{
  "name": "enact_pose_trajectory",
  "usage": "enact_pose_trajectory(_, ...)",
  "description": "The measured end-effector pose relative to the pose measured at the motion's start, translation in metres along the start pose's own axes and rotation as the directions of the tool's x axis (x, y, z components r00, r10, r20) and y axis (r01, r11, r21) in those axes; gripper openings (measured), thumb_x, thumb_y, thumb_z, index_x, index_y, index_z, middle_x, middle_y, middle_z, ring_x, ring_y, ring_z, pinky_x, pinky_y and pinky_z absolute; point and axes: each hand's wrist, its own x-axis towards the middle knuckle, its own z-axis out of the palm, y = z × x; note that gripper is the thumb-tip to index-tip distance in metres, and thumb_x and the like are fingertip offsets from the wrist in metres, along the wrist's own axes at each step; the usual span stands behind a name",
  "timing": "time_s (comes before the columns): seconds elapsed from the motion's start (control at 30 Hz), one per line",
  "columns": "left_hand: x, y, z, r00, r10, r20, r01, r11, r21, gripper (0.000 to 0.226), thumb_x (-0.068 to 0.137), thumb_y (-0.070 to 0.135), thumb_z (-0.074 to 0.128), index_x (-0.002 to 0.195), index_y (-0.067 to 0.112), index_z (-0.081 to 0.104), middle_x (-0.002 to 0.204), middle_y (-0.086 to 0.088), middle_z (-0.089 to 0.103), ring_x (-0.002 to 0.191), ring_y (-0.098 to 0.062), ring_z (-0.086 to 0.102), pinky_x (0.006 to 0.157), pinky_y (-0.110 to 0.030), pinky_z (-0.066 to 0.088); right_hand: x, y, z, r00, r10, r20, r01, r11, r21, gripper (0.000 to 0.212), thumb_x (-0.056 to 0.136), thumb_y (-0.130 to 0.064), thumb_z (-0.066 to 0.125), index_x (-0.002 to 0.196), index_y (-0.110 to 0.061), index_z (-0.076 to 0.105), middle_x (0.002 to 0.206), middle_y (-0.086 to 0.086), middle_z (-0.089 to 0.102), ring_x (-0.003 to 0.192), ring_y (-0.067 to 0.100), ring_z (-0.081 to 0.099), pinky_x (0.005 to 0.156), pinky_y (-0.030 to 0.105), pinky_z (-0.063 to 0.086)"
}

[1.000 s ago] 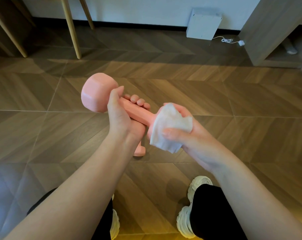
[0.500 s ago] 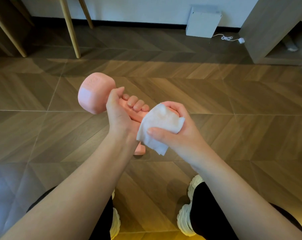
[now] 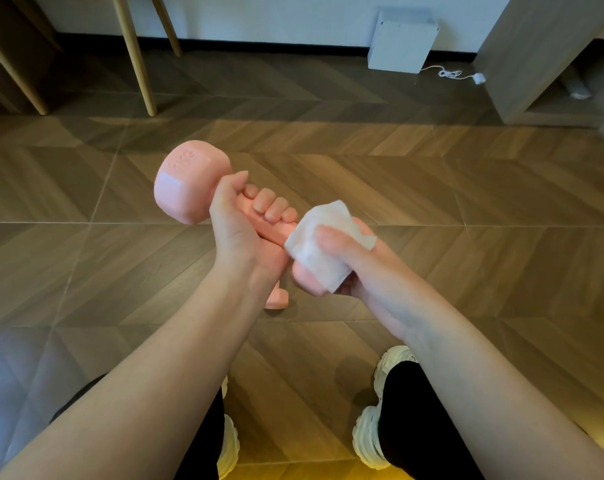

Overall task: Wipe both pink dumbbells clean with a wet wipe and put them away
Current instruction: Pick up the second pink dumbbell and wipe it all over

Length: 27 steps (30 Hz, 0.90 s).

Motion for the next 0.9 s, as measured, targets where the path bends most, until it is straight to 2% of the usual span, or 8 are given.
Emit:
enact_pose_trajectory(0.1, 0.001, 0.0, 0.0, 1.0, 0.0, 0.01, 0.0, 1.0, -0.02, 0.033, 0.089, 0.022, 0.048, 0.06, 0.02, 0.033, 0.049, 0.007, 0.023, 0.041, -0.011, 0.023, 0.045, -0.024, 0.027, -0.001, -0.005, -0.012, 0.995, 0.054, 0.082, -0.058, 0.997, 0.056, 0.054, 0.081, -0.039, 0.064, 0.13, -0.018, 0.054, 0.113, 0.001, 0.067, 0.1, 0.012, 0.061, 0.088, 0.036, 0.047)
enact_pose_trajectory(0.2, 0.0, 0.002, -0.002, 0.999, 0.006, 0.034, -0.005, 0.999, -0.035, 0.033, 0.089, 0.023, 0.049, 0.059, 0.019, 0.035, 0.049, 0.008, 0.024, 0.041, -0.01, 0.024, 0.045, -0.023, 0.028, -0.006, -0.006, -0.013, 0.987, 0.021, 0.159, -0.023, 1.0, 0.007, 0.067, 0.074, -0.028, 0.077, 0.133, -0.016, 0.048, 0.118, 0.002, 0.065, 0.101, 0.009, 0.063, 0.08, 0.028, 0.05)
enact_pose_trajectory(0.3, -0.001, 0.001, -0.002, 1.0, 0.009, 0.028, -0.008, 1.0, -0.025, 0.034, 0.09, 0.023, 0.048, 0.06, 0.019, 0.032, 0.048, 0.007, 0.024, 0.041, -0.01, 0.023, 0.044, -0.023, 0.028, -0.003, 0.0, 0.003, 1.0, -0.027, 0.011, 0.027, 0.999, -0.023, 0.056, 0.078, -0.03, 0.079, 0.125, -0.02, 0.051, 0.109, -0.002, 0.068, 0.085, 0.001, 0.068, 0.067, 0.02, 0.055)
enact_pose_trajectory(0.37, -0.001, 0.0, -0.001, 1.0, 0.004, 0.025, -0.003, 1.0, -0.031, 0.034, 0.09, 0.022, 0.048, 0.06, 0.019, 0.033, 0.049, 0.007, 0.024, 0.041, -0.011, 0.023, 0.044, -0.022, 0.029, 0.002, 0.003, 0.003, 0.997, -0.036, -0.062, 0.032, 0.997, -0.066, 0.046, 0.081, -0.048, 0.068, 0.12, -0.025, 0.06, 0.108, 0.003, 0.07, 0.09, 0.007, 0.064, 0.078, 0.03, 0.05)
enact_pose_trajectory(0.47, 0.002, 0.002, -0.002, 0.999, -0.006, 0.039, 0.007, 1.0, -0.028, 0.033, 0.089, 0.022, 0.049, 0.059, 0.019, 0.034, 0.049, 0.007, 0.025, 0.041, -0.01, 0.025, 0.043, -0.023, 0.03, 0.0, -0.005, -0.011, 0.998, 0.002, 0.06, -0.003, 1.0, 0.01, 0.031, 0.085, -0.041, 0.059, 0.112, -0.026, 0.066, 0.105, -0.001, 0.067, 0.099, 0.012, 0.059, 0.089, 0.037, 0.045)
enact_pose_trajectory(0.57, 0.003, 0.002, -0.005, 0.999, -0.007, 0.052, 0.008, 1.0, -0.019, 0.033, 0.089, 0.023, 0.049, 0.059, 0.019, 0.035, 0.049, 0.008, 0.025, 0.041, -0.01, 0.024, 0.044, -0.023, 0.029, -0.004, -0.004, -0.015, 0.986, 0.007, 0.168, -0.009, 1.0, 0.013, 0.055, 0.075, -0.028, 0.075, 0.125, -0.017, 0.055, 0.11, -0.002, 0.064, 0.099, 0.007, 0.061, 0.078, 0.02, 0.049)
enact_pose_trajectory(0.73, 0.004, 0.0, -0.003, 1.0, -0.017, 0.014, 0.018, 1.0, -0.018, 0.031, 0.087, 0.024, 0.057, 0.062, 0.017, 0.04, 0.053, 0.003, 0.039, 0.048, -0.014, 0.042, 0.059, -0.027, 0.042, -0.007, -0.002, 0.006, 0.99, -0.138, -0.016, 0.138, 0.99, 0.004, 0.058, 0.077, -0.005, 0.08, 0.124, -0.014, 0.048, 0.105, -0.006, 0.063, 0.074, -0.005, 0.067, 0.057, 0.017, 0.054)
enact_pose_trajectory(0.9, 0.004, -0.001, -0.002, 0.998, -0.03, -0.049, 0.029, 0.999, -0.026, 0.031, 0.089, 0.021, 0.057, 0.065, 0.018, 0.036, 0.051, 0.005, 0.034, 0.042, -0.012, 0.036, 0.05, -0.021, 0.039, -0.002, 0.002, 0.006, 0.944, -0.305, -0.123, 0.281, 0.942, -0.182, 0.043, 0.077, -0.027, 0.075, 0.115, -0.024, 0.056, 0.098, -0.017, 0.068, 0.088, -0.001, 0.066, 0.069, 0.017, 0.053)
